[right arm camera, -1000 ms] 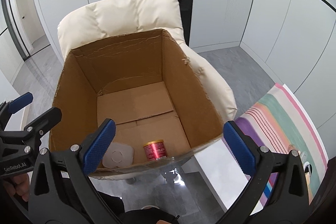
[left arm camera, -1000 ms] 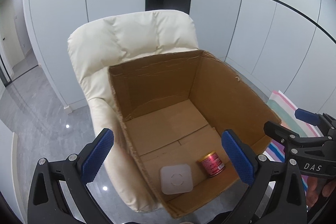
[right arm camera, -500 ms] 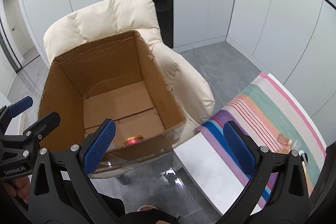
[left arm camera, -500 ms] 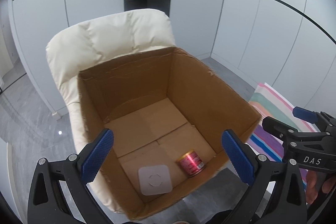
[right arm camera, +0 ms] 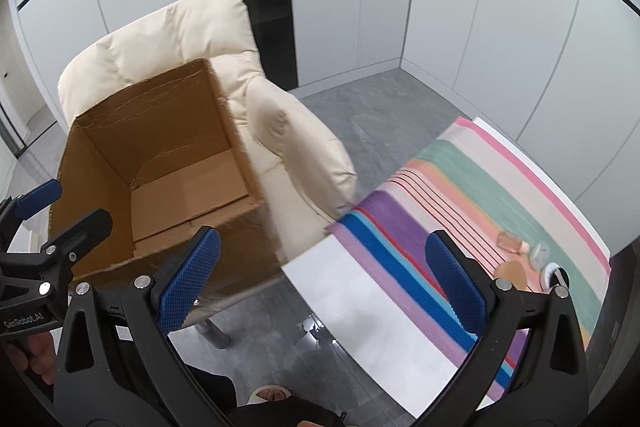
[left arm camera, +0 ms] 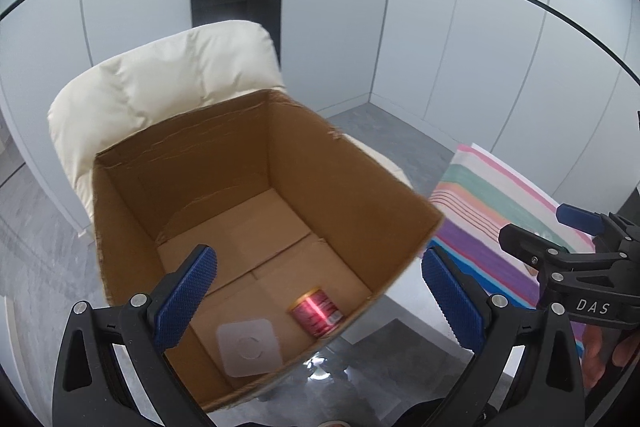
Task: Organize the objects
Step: 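Withdraw both tools from the cardboard box back toward the table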
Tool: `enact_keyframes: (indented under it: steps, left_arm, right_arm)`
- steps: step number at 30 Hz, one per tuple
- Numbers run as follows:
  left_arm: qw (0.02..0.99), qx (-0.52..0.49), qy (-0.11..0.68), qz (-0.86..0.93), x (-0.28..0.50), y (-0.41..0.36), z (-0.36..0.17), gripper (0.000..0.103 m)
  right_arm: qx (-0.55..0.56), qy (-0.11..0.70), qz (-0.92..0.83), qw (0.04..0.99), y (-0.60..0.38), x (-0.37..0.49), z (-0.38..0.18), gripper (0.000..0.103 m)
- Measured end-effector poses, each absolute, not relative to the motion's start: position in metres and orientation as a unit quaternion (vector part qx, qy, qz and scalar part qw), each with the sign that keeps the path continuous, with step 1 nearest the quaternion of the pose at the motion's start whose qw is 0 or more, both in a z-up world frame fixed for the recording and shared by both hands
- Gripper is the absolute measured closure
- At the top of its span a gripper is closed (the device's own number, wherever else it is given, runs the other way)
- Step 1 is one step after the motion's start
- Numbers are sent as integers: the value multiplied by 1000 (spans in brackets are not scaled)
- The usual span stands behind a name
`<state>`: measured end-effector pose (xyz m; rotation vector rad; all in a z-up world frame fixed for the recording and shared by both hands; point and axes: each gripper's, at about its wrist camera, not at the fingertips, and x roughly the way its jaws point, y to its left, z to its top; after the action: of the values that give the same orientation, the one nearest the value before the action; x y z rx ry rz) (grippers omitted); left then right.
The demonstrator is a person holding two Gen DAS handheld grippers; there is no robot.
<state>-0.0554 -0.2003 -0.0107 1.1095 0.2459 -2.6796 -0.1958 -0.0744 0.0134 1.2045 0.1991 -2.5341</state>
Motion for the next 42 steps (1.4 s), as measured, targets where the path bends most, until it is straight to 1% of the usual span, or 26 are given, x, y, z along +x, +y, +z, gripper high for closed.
enact_keyframes:
  steps: [21, 42]
  left_arm:
    - [54, 388, 69, -917, -85, -132, -13, 0]
    - [-15, 389, 35, -920, -109, -53, -12, 0]
  right_arm:
    - [428, 51, -896, 111, 6, -189, 13, 0]
    - [429, 13, -902, 41, 104, -166, 15, 0]
